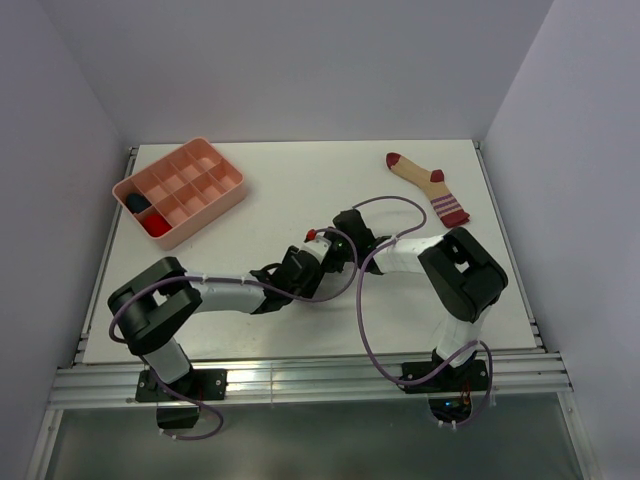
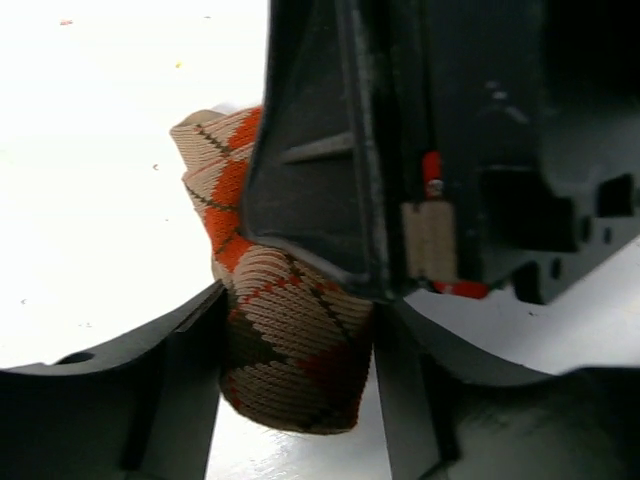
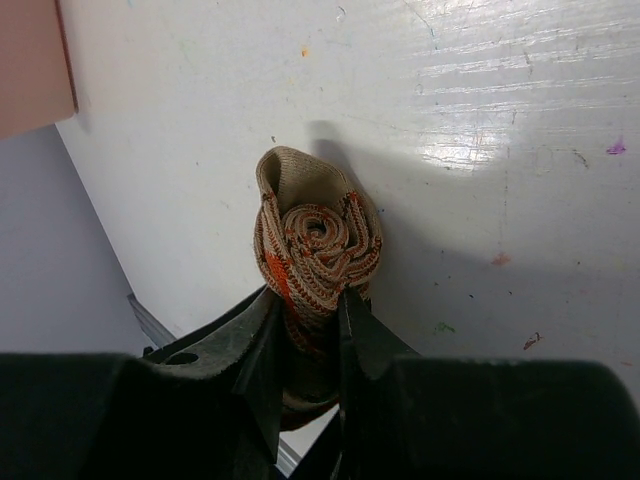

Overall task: Roll the socks
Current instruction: Pick up the sock at the center of the board, then place the sock in the storage box.

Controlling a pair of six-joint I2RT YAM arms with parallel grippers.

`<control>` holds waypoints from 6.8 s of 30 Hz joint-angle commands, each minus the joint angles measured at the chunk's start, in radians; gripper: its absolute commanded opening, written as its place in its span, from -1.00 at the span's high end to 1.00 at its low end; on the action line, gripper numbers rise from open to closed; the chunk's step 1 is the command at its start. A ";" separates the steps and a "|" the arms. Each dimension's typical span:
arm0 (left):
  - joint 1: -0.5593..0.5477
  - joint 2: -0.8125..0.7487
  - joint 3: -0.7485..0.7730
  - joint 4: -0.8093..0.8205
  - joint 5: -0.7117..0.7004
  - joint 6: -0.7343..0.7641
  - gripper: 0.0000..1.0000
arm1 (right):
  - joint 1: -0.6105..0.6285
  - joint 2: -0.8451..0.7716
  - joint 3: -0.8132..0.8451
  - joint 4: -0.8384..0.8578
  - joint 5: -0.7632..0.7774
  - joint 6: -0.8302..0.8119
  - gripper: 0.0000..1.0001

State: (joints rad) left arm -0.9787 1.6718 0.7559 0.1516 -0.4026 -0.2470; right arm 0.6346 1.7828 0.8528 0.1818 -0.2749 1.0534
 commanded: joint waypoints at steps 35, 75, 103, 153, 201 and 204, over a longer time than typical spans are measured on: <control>0.038 -0.153 -0.040 -0.024 -0.013 -0.126 0.99 | -0.013 -0.128 0.100 -0.234 0.060 -0.142 -0.34; 1.014 -0.129 0.586 -0.604 0.156 -0.402 0.99 | -0.441 -0.750 -0.026 -0.479 -0.055 -0.506 -0.74; 1.256 0.330 1.016 -0.773 0.459 -0.270 0.99 | -0.438 -0.711 -0.090 -0.456 -0.129 -0.527 -0.70; 1.233 0.430 1.045 -0.678 0.252 -0.296 -0.21 | -0.438 -0.660 -0.112 -0.398 -0.227 -0.555 -0.67; 1.146 0.063 0.819 -0.561 0.231 -0.325 0.50 | -0.440 -0.750 -0.066 -0.432 -0.130 -0.543 -0.63; 1.146 -0.110 0.780 -0.558 0.243 -0.305 0.42 | -0.440 -0.776 -0.037 -0.461 -0.104 -0.540 -0.64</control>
State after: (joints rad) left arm 0.1738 1.7756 1.5227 -0.4183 -0.1696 -0.5800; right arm 0.2020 1.0527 0.7448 -0.2722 -0.4206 0.5087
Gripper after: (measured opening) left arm 0.281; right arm 0.818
